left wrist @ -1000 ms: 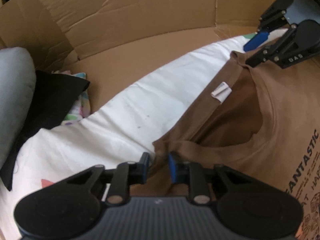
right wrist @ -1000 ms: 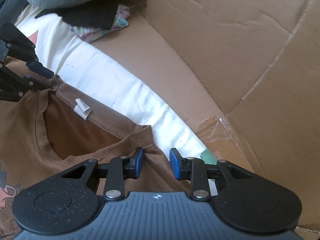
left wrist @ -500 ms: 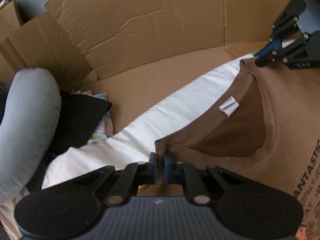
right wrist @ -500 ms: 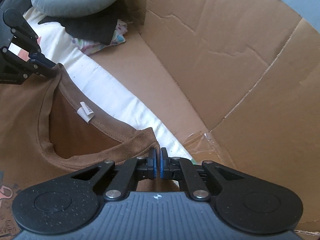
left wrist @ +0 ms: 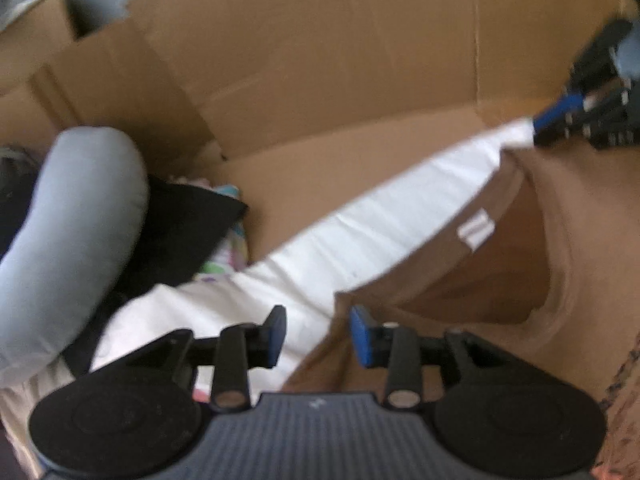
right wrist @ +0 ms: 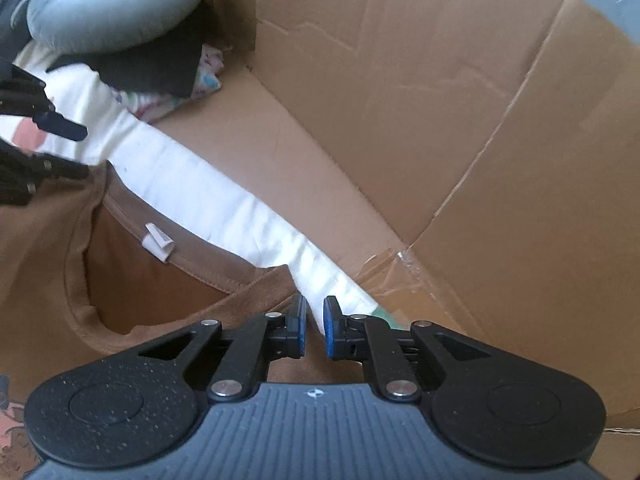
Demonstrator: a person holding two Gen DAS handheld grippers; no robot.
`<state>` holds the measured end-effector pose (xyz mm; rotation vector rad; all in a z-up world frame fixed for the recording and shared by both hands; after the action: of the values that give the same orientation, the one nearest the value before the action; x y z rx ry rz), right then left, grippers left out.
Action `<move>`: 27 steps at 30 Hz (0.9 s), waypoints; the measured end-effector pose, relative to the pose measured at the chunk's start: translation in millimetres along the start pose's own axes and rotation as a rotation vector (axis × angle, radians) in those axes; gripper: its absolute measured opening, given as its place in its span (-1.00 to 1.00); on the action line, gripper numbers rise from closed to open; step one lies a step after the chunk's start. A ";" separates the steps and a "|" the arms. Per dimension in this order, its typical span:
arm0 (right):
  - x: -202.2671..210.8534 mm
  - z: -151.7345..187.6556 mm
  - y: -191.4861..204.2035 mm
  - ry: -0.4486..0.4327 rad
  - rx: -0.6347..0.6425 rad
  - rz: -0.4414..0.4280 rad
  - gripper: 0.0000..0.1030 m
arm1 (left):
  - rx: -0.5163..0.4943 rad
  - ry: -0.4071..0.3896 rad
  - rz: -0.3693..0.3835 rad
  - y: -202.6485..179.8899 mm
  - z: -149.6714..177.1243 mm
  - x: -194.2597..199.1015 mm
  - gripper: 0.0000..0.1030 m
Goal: Fold clothes
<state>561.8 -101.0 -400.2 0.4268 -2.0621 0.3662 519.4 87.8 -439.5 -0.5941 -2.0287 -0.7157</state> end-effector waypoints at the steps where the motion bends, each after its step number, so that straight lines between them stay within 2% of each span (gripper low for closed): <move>1: 3.6 -0.2 0.2 0.001 -0.004 -0.011 -0.82 | 0.022 -0.005 0.006 2.2 -1.2 5.4 -0.35; 2: 7.3 -0.4 0.5 0.002 -0.008 -0.022 -0.82 | 0.044 -0.011 0.013 3.6 -2.0 10.7 -0.48; 5: 18.0 0.8 9.6 0.008 -0.010 -0.071 -0.82 | 0.091 -0.002 0.076 -5.2 -1.7 20.2 -0.48; 12: 14.9 2.7 37.4 0.098 -0.071 -0.156 -0.82 | 0.203 0.073 0.122 -36.5 -0.8 16.6 -0.48; 18: 5.2 1.1 34.1 0.172 -0.251 -0.191 -0.78 | 0.380 0.156 0.131 -34.3 3.0 4.5 -0.51; 19: 3.4 0.6 31.5 0.179 -0.286 -0.195 -0.75 | 0.402 0.161 0.127 -33.0 2.7 3.6 -0.51; 22: -1.8 -1.1 24.1 0.198 -0.388 -0.206 -0.40 | 0.459 0.180 0.110 -29.7 1.4 -0.7 -0.51; 23: -2.3 -2.4 23.8 0.199 -0.410 -0.213 -0.23 | 0.481 0.191 0.108 -29.0 1.0 -2.5 -0.51; 24: -2.7 -3.8 23.7 0.200 -0.431 -0.220 -0.20 | 0.504 0.204 0.111 -28.9 0.8 -4.2 -0.51; 25: -2.9 -5.7 24.9 0.201 -0.445 -0.226 -0.18 | 0.525 0.216 0.117 -29.4 0.6 -6.0 -0.57; 26: -3.5 -7.2 26.2 0.206 -0.452 -0.224 -0.18 | 0.543 0.229 0.123 -30.2 0.4 -7.6 -0.79; 27: -4.7 -8.0 27.7 0.214 -0.464 -0.223 -0.18 | 0.558 0.240 0.128 -31.4 0.4 -9.3 -0.87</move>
<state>557.9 -72.2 -402.7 0.3128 -1.7955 -0.1932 503.6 64.2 -455.8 -0.2880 -1.8315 -0.1174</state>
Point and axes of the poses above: each gripper's, at about its wrist camera, not at the fingertips, and x roughly against the way its jaws point, y to its left, z to its underside, the point moved 6 cm from there along -x, roughly the way its jaws point, and after that the axes turned 2 degrees about -x, right-handed, at the moved point
